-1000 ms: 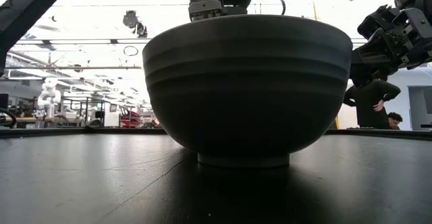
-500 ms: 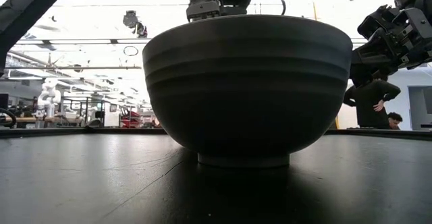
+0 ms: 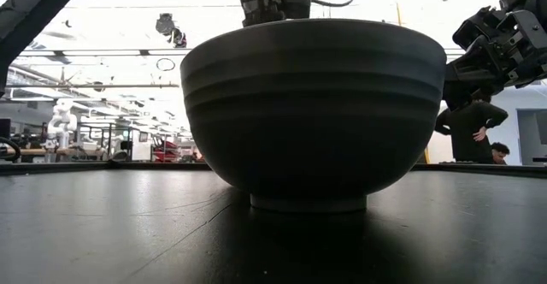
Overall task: Nest bowls inside each other
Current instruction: Stack the left black bowl on top of the pink bowl
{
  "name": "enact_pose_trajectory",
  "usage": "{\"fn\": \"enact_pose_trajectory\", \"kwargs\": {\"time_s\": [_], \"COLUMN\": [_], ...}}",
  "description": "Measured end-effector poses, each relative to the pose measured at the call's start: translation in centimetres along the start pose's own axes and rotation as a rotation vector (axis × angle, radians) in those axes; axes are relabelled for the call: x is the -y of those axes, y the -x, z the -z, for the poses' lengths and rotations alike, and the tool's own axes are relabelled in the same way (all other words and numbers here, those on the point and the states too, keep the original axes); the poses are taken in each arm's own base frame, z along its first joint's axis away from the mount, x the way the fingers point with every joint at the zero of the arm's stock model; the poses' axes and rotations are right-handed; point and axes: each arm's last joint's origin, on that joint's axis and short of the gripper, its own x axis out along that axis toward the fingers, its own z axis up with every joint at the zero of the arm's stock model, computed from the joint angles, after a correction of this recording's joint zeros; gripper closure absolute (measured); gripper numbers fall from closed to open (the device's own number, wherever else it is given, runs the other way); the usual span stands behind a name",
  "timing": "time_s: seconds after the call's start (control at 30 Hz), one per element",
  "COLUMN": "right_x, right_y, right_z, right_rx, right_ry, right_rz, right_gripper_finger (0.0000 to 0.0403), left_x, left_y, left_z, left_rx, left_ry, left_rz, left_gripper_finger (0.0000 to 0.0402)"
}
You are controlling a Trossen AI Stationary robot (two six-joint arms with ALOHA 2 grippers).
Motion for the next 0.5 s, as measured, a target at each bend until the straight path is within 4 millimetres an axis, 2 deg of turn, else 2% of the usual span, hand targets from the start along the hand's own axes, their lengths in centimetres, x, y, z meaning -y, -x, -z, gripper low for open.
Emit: {"fn": "enact_pose_trajectory", "kwargs": {"time_s": [0.3, 0.37, 0.5], "right_x": [0.0, 0.0, 0.0], "right_y": [0.0, 0.0, 0.0], "right_z": [0.0, 0.0, 0.0], "right_rx": [-0.001, 0.000, -0.001], "right_ry": [-0.005, -0.004, -0.003], "right_rz": [0.000, 0.000, 0.001], "right_gripper_finger": [0.0248, 0.0248, 0.0248], "left_x": [-0.1, -0.2, -0.2], "left_y": [-1.6, -1.6, -1.6], "left_z": [0.5, 0.4, 0.3], "left_rx": [-0.052, -0.040, -0.035], "left_ry": [0.003, 0.000, -0.014], "left_rz": [0.009, 0.003, 0.009], "left_gripper_finger": [0.0285, 0.0307, 0.0382]}}
